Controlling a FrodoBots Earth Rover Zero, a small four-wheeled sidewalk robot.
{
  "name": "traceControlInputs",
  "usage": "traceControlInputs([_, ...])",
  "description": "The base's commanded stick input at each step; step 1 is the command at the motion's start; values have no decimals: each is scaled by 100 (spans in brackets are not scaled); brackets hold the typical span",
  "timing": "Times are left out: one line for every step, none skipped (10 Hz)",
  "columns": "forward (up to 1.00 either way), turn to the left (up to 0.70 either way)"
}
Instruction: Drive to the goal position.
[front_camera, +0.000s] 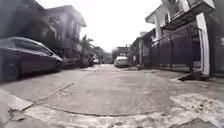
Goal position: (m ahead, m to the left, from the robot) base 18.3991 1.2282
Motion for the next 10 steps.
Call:
traceControlInputs([100, 0])
traceControlInputs([100, 0])
traceControlInputs([100, 0])
traceControlInputs([100, 0])
traceControlInputs([100, 0])
traceControlInputs([100, 0])
traceControlInputs([100, 27])
traceControlInputs([100, 27])
traceControlInputs([100, 27])
traceControlInputs([100, 27])
